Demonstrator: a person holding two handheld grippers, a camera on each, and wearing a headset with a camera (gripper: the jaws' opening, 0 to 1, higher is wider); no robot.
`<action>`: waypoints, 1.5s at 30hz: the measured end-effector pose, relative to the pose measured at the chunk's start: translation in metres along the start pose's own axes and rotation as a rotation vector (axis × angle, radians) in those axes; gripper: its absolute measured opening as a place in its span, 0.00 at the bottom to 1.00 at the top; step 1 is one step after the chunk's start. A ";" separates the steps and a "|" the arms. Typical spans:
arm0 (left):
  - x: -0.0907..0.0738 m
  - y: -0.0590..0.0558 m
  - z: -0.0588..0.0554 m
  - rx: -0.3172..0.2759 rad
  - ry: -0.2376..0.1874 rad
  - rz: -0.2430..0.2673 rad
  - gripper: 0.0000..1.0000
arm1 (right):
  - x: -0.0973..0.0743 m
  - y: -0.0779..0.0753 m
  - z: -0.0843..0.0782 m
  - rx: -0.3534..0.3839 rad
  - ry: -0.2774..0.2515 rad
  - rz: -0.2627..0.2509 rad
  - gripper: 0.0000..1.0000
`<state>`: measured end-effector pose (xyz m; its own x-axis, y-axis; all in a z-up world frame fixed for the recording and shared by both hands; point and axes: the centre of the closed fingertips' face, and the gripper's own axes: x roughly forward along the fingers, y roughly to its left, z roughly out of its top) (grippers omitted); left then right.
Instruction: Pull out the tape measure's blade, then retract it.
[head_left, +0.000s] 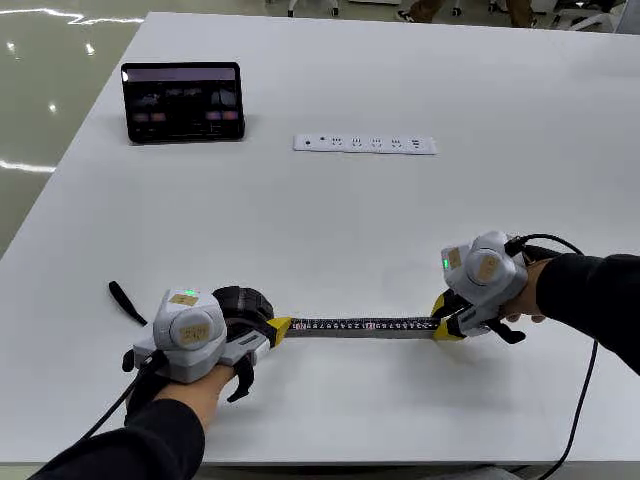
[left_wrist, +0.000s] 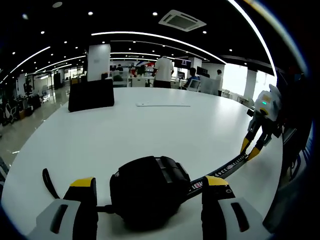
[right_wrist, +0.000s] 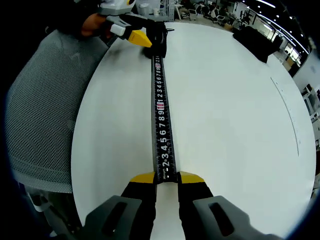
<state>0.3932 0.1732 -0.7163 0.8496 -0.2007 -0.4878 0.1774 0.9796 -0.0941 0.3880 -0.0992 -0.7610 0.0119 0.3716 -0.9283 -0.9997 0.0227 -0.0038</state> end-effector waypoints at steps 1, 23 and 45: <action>0.000 0.001 0.002 -0.010 -0.002 0.004 0.79 | 0.000 0.001 0.001 -0.007 0.013 -0.005 0.11; 0.007 -0.001 -0.008 -0.034 0.100 0.022 0.60 | 0.000 -0.002 0.000 0.064 0.049 -0.025 0.11; 0.007 0.001 -0.009 -0.050 0.116 0.008 0.60 | 0.003 -0.001 0.006 0.095 0.010 -0.045 0.11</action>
<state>0.3951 0.1725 -0.7279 0.7871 -0.1939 -0.5856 0.1434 0.9808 -0.1320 0.3893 -0.0924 -0.7617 0.0558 0.3590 -0.9317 -0.9918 0.1273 -0.0104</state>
